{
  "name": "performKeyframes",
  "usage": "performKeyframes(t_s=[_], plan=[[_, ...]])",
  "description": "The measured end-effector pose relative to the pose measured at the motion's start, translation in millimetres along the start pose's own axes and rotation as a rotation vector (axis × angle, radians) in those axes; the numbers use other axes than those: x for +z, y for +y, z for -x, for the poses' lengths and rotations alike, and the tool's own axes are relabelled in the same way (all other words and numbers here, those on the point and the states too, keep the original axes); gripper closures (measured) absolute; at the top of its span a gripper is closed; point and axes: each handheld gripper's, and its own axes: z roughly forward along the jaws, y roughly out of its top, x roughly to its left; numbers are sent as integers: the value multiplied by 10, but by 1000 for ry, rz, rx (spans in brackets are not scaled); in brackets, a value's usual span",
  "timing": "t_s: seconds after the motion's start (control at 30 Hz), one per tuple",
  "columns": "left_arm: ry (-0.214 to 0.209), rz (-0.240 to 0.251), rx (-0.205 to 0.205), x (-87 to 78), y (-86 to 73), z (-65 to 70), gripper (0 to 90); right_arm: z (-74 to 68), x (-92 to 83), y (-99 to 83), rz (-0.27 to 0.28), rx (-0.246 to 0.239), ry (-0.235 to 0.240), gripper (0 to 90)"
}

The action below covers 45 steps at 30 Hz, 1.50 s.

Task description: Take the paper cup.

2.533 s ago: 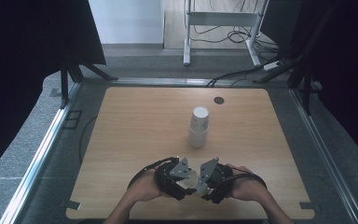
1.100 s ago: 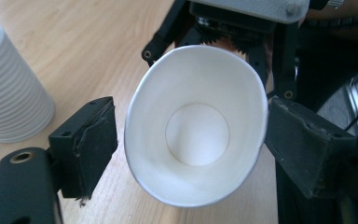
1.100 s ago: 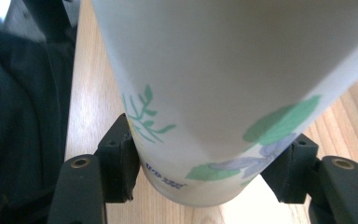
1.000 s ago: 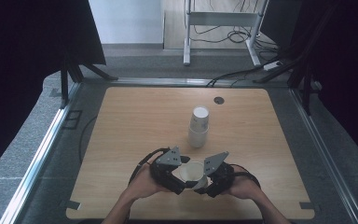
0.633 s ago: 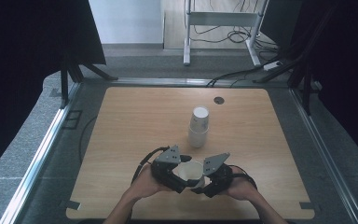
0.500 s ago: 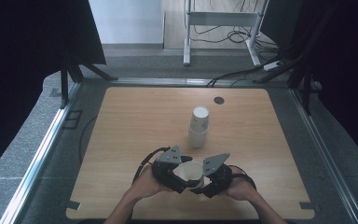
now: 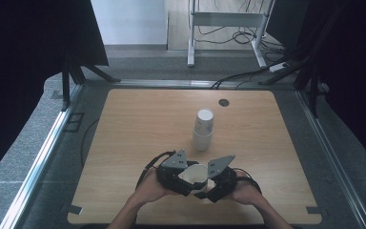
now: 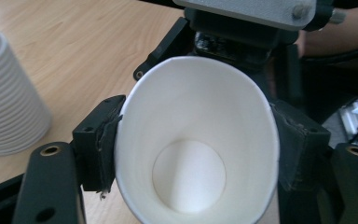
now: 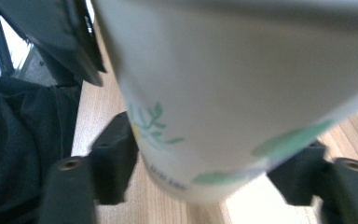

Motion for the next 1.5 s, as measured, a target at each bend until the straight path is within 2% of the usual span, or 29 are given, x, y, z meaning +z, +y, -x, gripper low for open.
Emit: performKeyframes(t_s=[0.1,0.2,0.4,0.63,0.9,1.33,1.5], plan=[[32,-14,9,-22,5,1,273,3,5,-2,-15,9,-10,180],[62,-31,20,-39,14,6,273,15,-3,-7,-22,21,-50,130],[138,-68,44,-82,12,-16,272,28,-47,-10,-31,33,-105,124],[200,-86,24,-144,-21,-85,272,64,-71,-27,-39,51,-161,80],[259,-111,20,-204,-68,-163,271,85,-116,-52,-41,71,-218,0],[331,-111,-27,-322,-167,-320,269,133,-222,-130,-16,113,-259,0],[357,-110,-51,-364,-218,-384,268,161,-269,-179,-9,136,-293,0]])
